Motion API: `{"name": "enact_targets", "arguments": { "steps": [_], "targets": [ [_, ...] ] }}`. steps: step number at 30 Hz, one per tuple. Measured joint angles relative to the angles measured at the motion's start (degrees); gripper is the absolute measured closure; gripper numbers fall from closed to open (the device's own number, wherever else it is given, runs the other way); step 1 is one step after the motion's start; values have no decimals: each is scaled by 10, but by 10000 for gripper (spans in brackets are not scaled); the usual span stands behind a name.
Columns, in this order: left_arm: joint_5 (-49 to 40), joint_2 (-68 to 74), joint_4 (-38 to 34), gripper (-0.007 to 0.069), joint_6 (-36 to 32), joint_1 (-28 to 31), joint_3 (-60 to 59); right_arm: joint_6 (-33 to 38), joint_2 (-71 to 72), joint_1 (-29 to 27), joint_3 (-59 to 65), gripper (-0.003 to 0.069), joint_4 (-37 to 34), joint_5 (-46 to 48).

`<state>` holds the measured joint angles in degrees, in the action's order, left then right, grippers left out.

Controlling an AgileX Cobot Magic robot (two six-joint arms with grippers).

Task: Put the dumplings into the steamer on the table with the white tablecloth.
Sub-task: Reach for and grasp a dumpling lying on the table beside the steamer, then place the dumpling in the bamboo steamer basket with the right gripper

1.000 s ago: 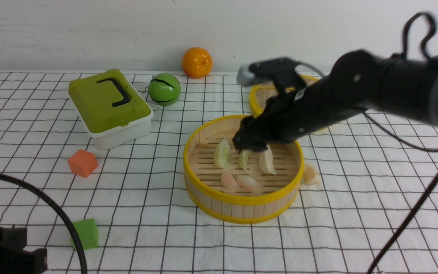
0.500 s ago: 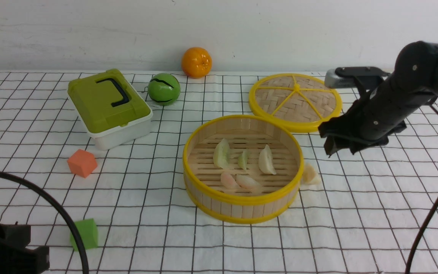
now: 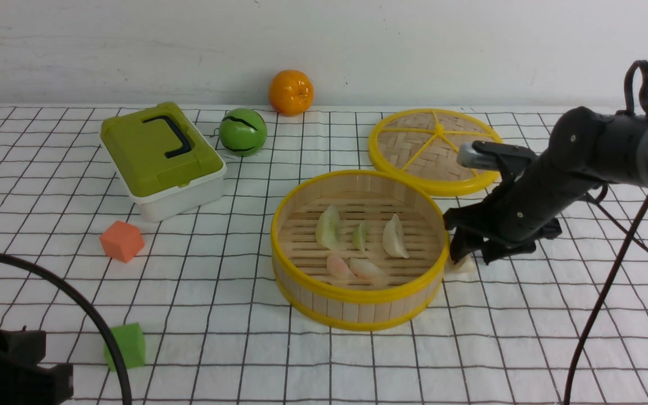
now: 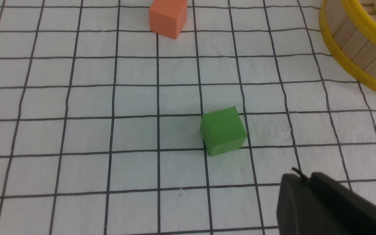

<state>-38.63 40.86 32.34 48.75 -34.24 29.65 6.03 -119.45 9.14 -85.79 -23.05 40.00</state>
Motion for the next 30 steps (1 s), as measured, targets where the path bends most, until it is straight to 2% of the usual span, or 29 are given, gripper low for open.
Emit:
{"name": "enact_targets", "arguments": {
  "steps": [3, 5, 7, 13, 20, 23, 25, 26, 28, 30],
  "targets": [
    [0, 0, 1, 585, 0, 0, 0, 10, -3, 0, 0, 313, -3, 4],
    [0, 0, 1, 585, 0, 0, 0, 18, -4, 0, -1, 400, -7, 7],
    [0, 0, 2, 585, 0, 0, 0, 18, -4, 0, -1, 432, -7, 8],
    [0, 0, 3, 585, 0, 0, 0, 19, -3, 0, -1, 437, 2, 13],
    [0, 0, 3, 580, 0, 0, 0, 20, 46, -20, -2, 459, 68, 59],
    [0, 0, 3, 577, 0, 0, 0, 23, 74, -27, -13, 459, 68, 81],
    [0, 0, 3, 576, 0, 0, 0, 39, 92, -24, -25, 459, 54, 95],
    [0, 0, 3, 575, 0, 0, 0, 73, 107, -12, -38, 459, 20, 103],
    [1, 0, 3, 574, 0, 0, 0, 101, 112, 1, -44, 459, 0, 106],
    [1, 0, 5, 573, 0, 0, 0, 182, 109, 52, -52, 459, -46, 98]
  ]
}}
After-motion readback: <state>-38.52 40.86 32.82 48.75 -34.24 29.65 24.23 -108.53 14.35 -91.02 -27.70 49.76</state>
